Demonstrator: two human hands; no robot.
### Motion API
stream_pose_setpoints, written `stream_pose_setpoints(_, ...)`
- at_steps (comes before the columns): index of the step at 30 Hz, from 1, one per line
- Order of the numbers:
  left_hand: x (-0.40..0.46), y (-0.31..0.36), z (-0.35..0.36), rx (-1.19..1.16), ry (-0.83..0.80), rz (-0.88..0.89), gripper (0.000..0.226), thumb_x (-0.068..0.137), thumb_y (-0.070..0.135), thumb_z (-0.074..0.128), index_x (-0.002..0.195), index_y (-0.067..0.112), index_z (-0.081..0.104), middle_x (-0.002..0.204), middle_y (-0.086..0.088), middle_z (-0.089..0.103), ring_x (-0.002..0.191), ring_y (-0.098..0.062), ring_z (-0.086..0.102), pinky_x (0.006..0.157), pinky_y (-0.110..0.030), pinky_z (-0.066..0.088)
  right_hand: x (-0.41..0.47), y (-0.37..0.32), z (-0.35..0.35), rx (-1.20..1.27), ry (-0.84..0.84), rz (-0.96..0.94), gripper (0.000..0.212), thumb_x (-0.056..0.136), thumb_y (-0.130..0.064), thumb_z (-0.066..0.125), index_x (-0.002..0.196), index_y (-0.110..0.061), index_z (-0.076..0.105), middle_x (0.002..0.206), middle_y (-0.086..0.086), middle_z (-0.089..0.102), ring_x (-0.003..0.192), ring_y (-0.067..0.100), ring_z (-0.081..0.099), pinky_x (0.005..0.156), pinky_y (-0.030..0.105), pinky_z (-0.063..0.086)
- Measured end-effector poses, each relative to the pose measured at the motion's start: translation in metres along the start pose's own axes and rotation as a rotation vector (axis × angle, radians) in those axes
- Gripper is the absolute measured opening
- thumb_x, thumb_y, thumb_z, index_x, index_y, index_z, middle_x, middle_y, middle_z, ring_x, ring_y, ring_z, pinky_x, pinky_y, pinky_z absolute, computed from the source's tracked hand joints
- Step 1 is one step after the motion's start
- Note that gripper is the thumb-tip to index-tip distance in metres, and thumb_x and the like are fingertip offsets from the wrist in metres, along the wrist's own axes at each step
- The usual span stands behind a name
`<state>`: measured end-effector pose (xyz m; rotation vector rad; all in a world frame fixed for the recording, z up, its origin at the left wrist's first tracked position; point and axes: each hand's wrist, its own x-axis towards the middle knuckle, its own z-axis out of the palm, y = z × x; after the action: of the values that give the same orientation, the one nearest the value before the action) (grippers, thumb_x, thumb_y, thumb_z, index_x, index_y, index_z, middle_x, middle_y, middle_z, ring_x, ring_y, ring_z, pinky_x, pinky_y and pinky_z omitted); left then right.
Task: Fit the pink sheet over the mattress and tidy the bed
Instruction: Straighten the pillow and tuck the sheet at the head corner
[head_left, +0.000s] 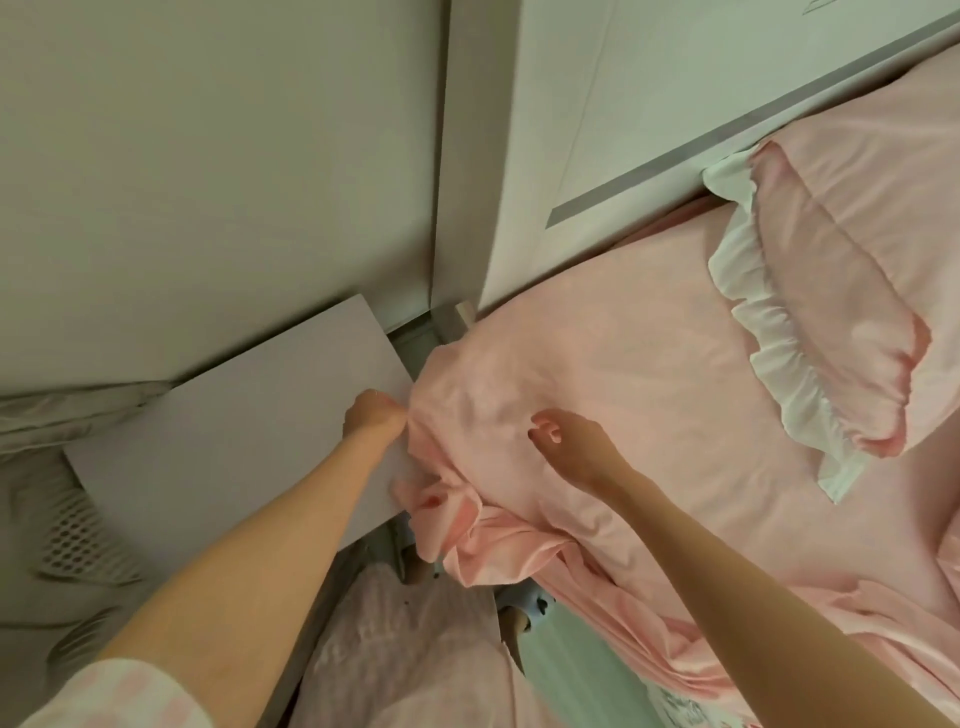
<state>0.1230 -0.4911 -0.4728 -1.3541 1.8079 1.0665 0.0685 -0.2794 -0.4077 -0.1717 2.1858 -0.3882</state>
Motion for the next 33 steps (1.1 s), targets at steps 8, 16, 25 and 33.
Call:
stream_pose_setpoints(8,0.006,0.058,0.007,0.033,-0.063,0.585,0.058,0.081,0.048,0.057,0.130,0.018,0.048,0.137,-0.001,0.050,0.128,-0.020,0.045,0.108,-0.036,0.035,0.021,-0.017,-0.011,-0.066,0.203,-0.104,0.039,0.095,-0.021,0.047,0.134,-0.012,0.048,0.135,0.009,0.049,0.124,0.025,0.048,0.104,0.033,0.038)
stream_pose_setpoints(16,0.016,0.073,0.020,0.257,-0.243,0.568,0.056,0.087,0.047,0.056,0.126,0.009,0.044,0.126,-0.011,0.056,0.113,-0.029,0.055,0.091,-0.035,0.046,0.023,-0.021,-0.017,-0.092,0.230,-0.141,0.038,0.096,-0.019,0.045,0.134,-0.012,0.047,0.135,0.008,0.049,0.123,0.025,0.048,0.103,0.033,0.039)
stream_pose_setpoints(25,0.020,0.071,0.000,0.118,-0.328,0.702,0.024,0.097,0.025,0.045,0.077,0.012,0.043,0.082,-0.003,0.053,0.084,-0.024,0.052,0.062,-0.027,0.033,0.030,-0.034,-0.023,-0.281,0.332,-0.157,0.052,0.096,-0.027,0.045,0.146,-0.025,0.028,0.158,0.003,0.017,0.146,0.025,0.013,0.113,0.050,0.024)
stream_pose_setpoints(33,0.034,0.058,0.005,0.090,-0.310,0.584,0.033,0.089,0.020,0.061,0.118,0.007,0.054,0.102,-0.004,0.060,0.102,-0.025,0.060,0.075,-0.024,0.039,0.030,-0.017,-0.005,-0.556,0.009,-0.159,0.058,0.097,-0.036,0.044,0.148,-0.029,0.019,0.159,-0.001,-0.013,0.147,0.023,-0.013,0.115,0.059,0.004)
